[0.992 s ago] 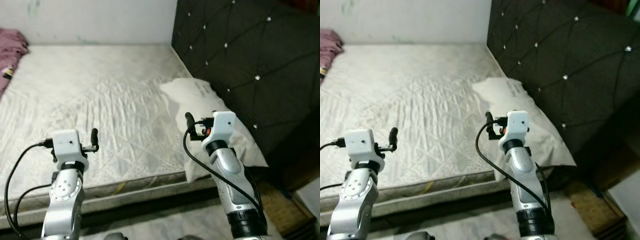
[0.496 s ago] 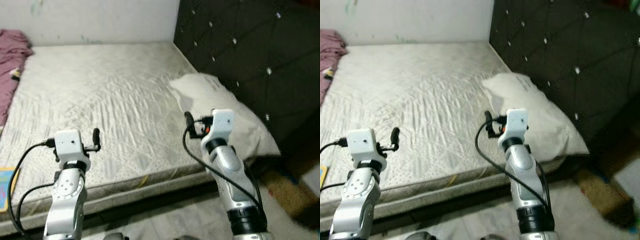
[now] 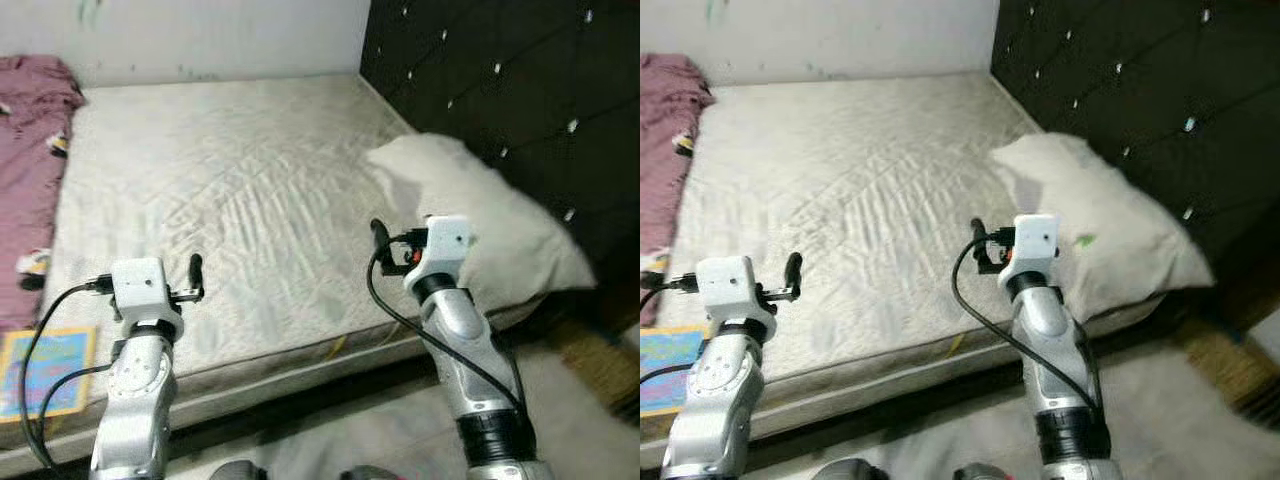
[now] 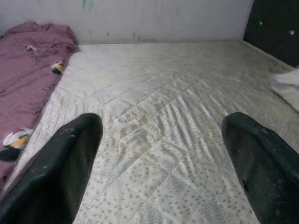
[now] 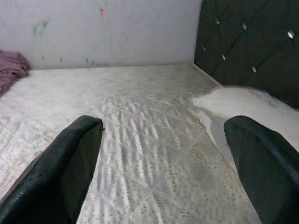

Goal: Clean up the room

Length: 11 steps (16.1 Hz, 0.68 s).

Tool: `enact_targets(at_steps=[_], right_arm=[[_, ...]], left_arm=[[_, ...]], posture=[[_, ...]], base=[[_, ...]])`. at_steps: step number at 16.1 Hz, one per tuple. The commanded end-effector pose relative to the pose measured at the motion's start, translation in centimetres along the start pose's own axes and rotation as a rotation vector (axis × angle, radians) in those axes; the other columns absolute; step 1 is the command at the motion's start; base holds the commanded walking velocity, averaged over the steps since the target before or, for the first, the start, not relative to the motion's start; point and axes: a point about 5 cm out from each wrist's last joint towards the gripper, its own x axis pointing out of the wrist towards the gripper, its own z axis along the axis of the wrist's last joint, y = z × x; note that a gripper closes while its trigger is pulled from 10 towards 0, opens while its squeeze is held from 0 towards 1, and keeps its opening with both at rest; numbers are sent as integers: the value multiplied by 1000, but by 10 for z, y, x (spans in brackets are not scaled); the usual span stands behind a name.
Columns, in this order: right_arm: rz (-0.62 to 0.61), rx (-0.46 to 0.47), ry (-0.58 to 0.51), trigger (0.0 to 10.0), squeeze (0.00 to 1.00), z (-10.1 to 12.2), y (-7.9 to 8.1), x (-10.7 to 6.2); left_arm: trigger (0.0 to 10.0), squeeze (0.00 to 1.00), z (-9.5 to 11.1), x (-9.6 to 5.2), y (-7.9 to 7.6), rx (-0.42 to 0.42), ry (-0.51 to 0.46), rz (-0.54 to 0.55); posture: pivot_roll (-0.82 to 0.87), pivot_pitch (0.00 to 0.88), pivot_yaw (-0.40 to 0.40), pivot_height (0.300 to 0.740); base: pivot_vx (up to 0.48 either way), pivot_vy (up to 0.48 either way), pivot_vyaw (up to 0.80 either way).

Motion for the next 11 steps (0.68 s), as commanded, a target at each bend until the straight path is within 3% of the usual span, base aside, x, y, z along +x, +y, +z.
enact_targets(at_steps=[1, 11], right_arm=[[-13, 0, -9, 10000, 0, 3, -2, 1], [-9, -7, -8, 10000, 0, 3, -2, 2]], left_arm=[[10000, 0, 3, 0, 1, 12, -13, -5], [10000, 0, 3, 0, -1, 14, -11, -11]], posture=[[24, 55, -43, 740], [27, 62, -46, 740]], base=[[0, 446, 0], [0, 445, 0]])
